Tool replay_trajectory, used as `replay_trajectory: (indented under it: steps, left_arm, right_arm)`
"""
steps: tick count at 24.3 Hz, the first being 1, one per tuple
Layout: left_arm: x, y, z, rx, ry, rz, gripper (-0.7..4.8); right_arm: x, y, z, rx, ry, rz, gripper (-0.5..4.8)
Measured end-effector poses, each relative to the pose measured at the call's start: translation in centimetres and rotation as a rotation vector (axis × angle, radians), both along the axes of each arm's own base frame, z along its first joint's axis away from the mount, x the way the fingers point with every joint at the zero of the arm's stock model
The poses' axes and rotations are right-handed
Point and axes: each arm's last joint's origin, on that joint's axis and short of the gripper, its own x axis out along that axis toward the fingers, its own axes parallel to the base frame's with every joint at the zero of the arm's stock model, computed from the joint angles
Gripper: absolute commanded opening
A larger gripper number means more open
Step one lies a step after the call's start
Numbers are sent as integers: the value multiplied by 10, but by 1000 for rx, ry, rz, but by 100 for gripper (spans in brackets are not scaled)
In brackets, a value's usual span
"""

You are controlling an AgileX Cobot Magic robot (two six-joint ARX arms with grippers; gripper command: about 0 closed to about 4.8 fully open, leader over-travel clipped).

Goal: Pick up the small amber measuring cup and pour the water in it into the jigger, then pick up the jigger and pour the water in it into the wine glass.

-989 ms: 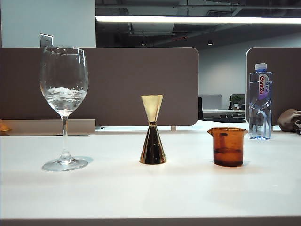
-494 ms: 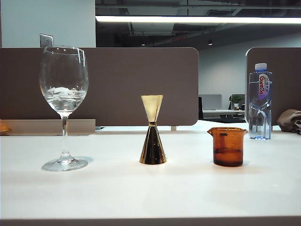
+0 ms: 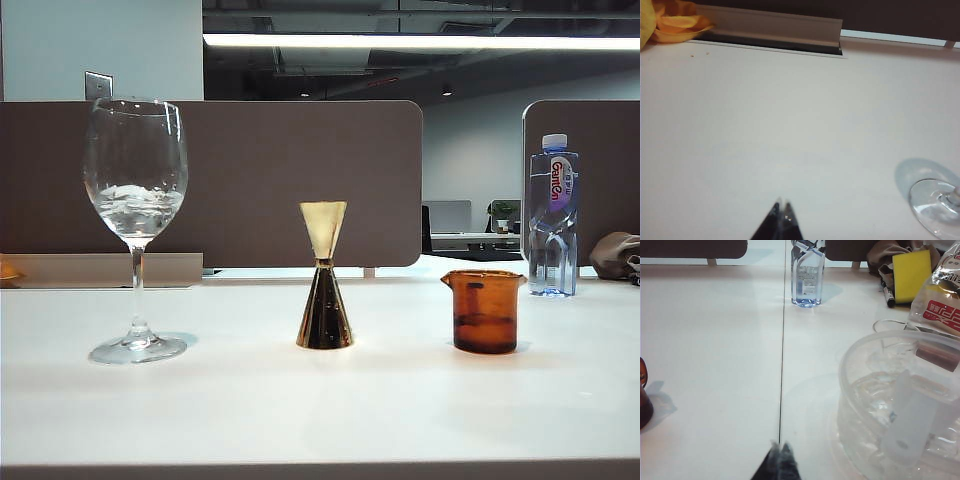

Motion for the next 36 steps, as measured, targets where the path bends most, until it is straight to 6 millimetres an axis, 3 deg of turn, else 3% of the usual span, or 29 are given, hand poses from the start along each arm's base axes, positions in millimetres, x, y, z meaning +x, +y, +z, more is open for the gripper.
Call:
replay_trajectory:
  steps: [4, 7, 11, 12, 15, 17, 19, 22, 29, 32, 36]
  left_arm:
    - [1, 0, 3, -28, 41, -2, -2]
    - [3, -6, 38, -83, -17, -68, -2]
    - [1, -16, 132, -106, -205, -181, -2]
    - [-5, -20, 187, -106, -273, -249, -2]
    - [-34, -22, 286, -45, -221, -389, -2]
    - [-50, -19, 316, -34, -169, -431, -2]
    - [-79, -11, 341, 10, -22, -492, -2]
    - [-90, -8, 341, 24, 74, -532, -2]
    - [-102, -5, 308, 11, 316, -667, -2]
    - [-105, -6, 294, -31, 363, -753, -2]
    - [-127, 1, 279, -65, 331, -841, -2]
  right_arm:
    - [0, 0, 0, 0, 0, 0, -1]
    - [0, 0, 0, 0, 0, 0, -1]
    - [0, 0, 0, 0, 0, 0, -1]
    - [0, 0, 0, 0, 0, 0, -1]
    - [0, 0, 0, 0, 0, 0, -1]
    - [0, 0, 0, 0, 0, 0, -1]
    - [0, 0, 0, 0, 0, 0, -1]
    - [0, 0, 0, 0, 0, 0, -1]
    - [0, 0, 0, 0, 0, 0, -1]
    - [0, 0, 0, 0, 0, 0, -1]
    - [0, 0, 0, 0, 0, 0, -1]
